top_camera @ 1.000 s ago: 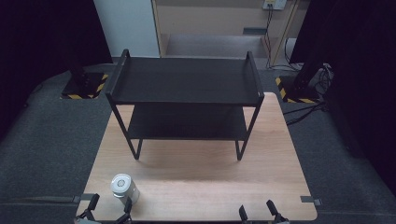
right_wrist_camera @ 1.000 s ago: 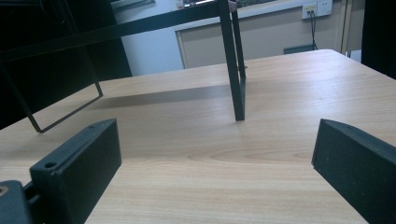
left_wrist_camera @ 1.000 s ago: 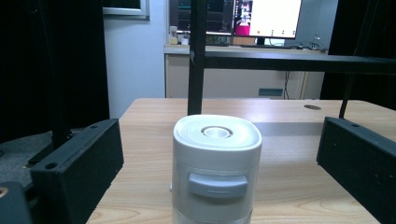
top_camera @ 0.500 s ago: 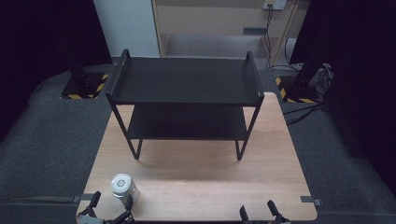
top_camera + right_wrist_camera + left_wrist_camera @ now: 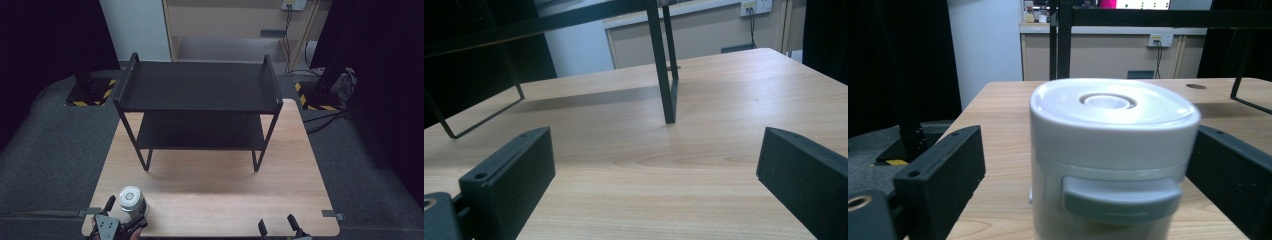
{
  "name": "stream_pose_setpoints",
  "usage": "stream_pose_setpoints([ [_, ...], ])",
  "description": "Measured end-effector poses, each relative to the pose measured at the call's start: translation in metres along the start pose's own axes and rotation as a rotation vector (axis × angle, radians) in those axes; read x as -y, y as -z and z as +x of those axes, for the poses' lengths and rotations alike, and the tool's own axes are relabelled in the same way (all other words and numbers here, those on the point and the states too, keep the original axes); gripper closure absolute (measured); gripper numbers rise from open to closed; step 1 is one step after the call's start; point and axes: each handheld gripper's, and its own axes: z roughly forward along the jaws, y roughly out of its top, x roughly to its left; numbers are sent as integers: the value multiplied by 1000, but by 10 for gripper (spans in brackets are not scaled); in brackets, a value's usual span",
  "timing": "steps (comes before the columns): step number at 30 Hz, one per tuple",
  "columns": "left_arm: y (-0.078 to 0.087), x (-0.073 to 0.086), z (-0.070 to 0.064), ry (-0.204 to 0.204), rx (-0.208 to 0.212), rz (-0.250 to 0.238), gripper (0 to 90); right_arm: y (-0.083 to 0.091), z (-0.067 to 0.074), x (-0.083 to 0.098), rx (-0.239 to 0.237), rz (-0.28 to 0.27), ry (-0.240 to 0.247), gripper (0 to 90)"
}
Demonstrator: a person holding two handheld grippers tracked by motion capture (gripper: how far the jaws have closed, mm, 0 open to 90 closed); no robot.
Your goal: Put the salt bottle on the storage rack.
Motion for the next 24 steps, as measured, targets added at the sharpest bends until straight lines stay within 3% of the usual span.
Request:
stream_pose_setpoints([
  [3, -2, 0, -1, -11, 2, 8, 58, -1, 0, 1, 2, 8, -2, 24],
  [9, -1, 2, 0, -25, 28, -2, 301, -6, 0, 2, 2, 20, -2, 26],
  [19, -2, -3, 6, -15, 46, 16, 307, -11, 1, 1, -3, 25, 5, 29],
  [24, 1, -17, 7, -11, 65, 23, 307, -10, 2, 0, -5, 18, 10, 34],
])
